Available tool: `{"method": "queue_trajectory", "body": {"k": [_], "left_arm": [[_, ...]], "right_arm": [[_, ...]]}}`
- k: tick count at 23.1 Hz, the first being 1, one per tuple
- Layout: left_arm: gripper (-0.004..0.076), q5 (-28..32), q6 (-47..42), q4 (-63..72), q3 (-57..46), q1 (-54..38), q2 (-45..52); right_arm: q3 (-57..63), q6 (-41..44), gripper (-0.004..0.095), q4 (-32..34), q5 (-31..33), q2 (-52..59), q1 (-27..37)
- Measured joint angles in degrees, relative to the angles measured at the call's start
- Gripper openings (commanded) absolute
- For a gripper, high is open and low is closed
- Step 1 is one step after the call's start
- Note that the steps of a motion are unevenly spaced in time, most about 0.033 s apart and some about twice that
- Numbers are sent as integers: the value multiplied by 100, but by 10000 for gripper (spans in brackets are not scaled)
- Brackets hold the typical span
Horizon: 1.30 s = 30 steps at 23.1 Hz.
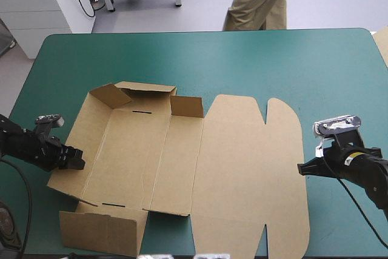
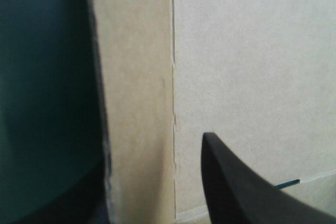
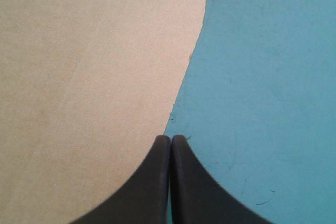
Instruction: Fold the box
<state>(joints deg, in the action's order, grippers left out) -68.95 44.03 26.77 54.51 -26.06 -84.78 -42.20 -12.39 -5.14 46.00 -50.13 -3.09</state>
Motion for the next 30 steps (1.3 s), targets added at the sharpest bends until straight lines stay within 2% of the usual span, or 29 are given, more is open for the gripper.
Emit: {"method": "queue_trajectory", "body": {"k": [7, 9, 10, 11, 14, 21, 24, 30], "left_arm": [[140, 0, 87, 0, 0, 0, -60], [88, 0, 105, -8, 4, 0, -159], [13, 0, 104, -21, 6, 0, -187], [-6, 0, 111, -62, 31, 0, -242], [-8, -53, 111, -255, 139, 220, -268], [-8, 148, 82, -1104, 834, 1504, -287], [-8, 480, 156, -1241, 1220, 2185, -287], [-8, 1595, 174, -1700, 1808, 3521, -390]], "right_arm": [[0, -4, -21, 0, 42, 0, 0], [4, -16, -21, 0, 42, 0, 0], [4, -17, -21, 0, 42, 0, 0], [4, -22, -21, 0, 48, 0, 0], [4, -22, -21, 0, 66, 0, 0], [4, -22, -21, 0, 118, 0, 0], [4, 2, -21, 0, 118, 0, 0], [4, 1, -21, 0, 118, 0, 0]]}}
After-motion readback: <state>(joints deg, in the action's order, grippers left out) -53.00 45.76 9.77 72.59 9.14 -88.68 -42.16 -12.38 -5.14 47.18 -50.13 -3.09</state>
